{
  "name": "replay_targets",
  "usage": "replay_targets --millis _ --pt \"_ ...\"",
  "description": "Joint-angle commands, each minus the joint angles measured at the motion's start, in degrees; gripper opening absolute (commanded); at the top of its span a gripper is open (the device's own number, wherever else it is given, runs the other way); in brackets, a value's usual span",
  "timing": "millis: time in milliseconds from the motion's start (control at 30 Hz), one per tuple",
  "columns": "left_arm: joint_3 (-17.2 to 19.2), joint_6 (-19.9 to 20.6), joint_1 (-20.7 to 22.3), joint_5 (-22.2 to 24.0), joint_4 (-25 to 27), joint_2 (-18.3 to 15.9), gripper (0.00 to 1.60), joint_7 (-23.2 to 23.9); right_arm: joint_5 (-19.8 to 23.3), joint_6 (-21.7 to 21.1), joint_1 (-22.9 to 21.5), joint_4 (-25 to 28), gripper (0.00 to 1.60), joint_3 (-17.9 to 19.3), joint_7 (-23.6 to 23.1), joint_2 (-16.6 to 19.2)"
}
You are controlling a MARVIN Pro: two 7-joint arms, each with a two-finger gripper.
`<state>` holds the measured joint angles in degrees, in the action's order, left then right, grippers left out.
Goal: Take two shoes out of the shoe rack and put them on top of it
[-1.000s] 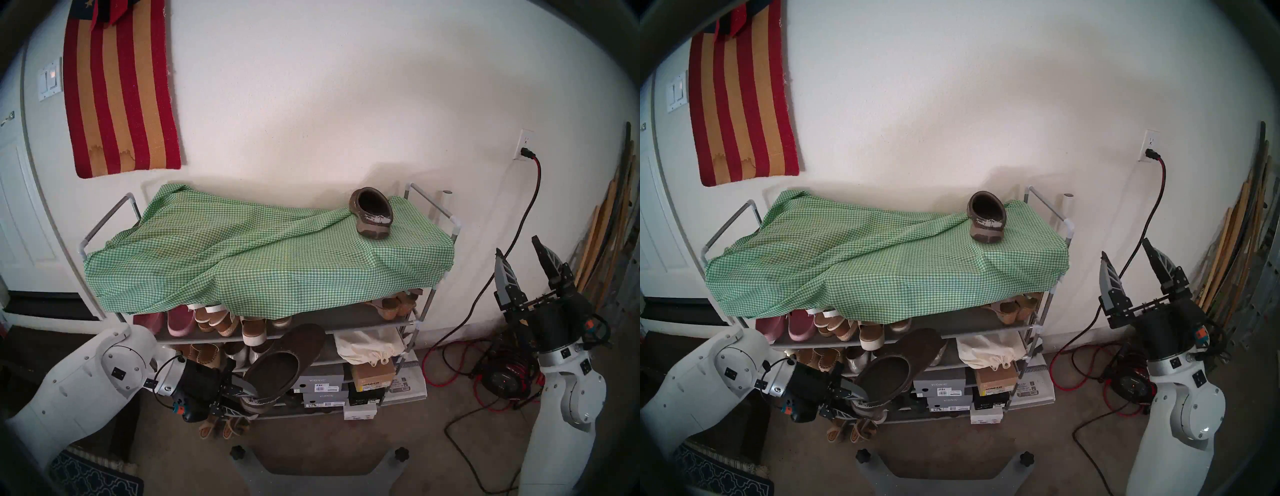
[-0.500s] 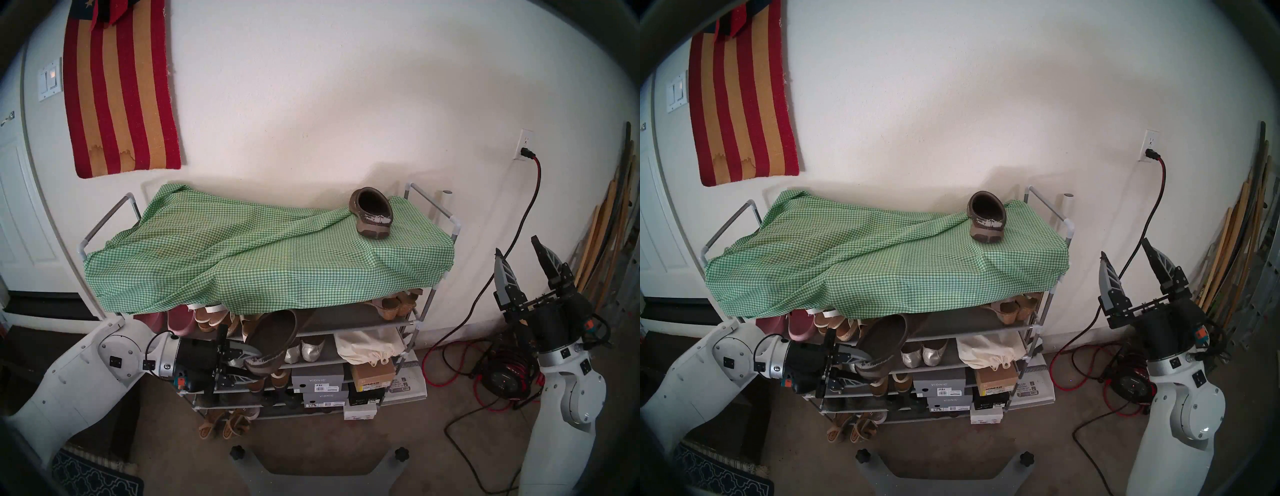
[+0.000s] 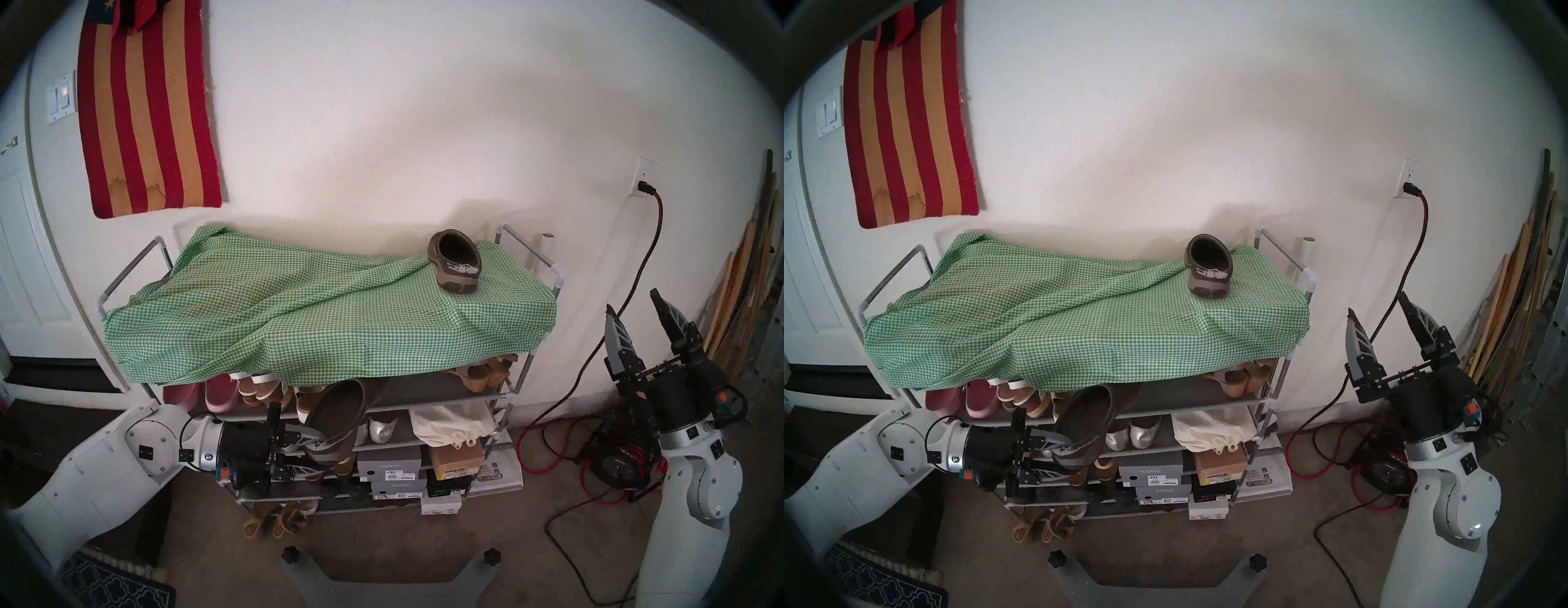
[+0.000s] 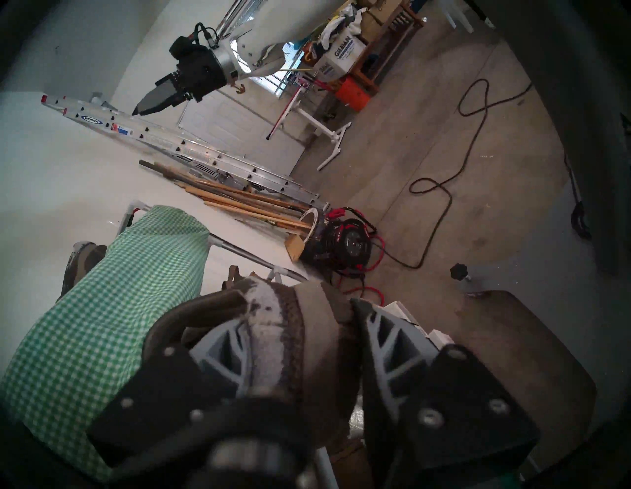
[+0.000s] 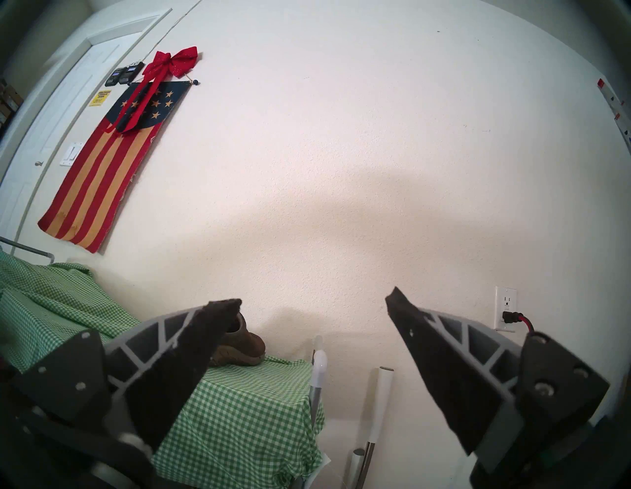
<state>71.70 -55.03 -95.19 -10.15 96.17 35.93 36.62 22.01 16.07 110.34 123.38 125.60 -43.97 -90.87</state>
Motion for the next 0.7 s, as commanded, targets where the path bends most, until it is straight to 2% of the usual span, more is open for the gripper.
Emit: replay_targets --millis 0,233,667 --pt "-2.24 0.03 0.64 -0.82 2.5 -1.08 0.0 0.59 -0.06 -0.03 -0.08 0.15 1.6 -0.14 -0.06 0.1" --pt "-6.06 0.03 2.21 -3.54 4.89 -1.95 0.0 2.37 0.0 0.01 -0.01 0.14 1.6 -0.16 0.01 0.18" --pt "-9.68 0.03 4.93 -7.61 5.59 -2.59 0.0 3.42 0.09 0.1 0.08 0.13 1.6 -0.22 0.12 0.3"
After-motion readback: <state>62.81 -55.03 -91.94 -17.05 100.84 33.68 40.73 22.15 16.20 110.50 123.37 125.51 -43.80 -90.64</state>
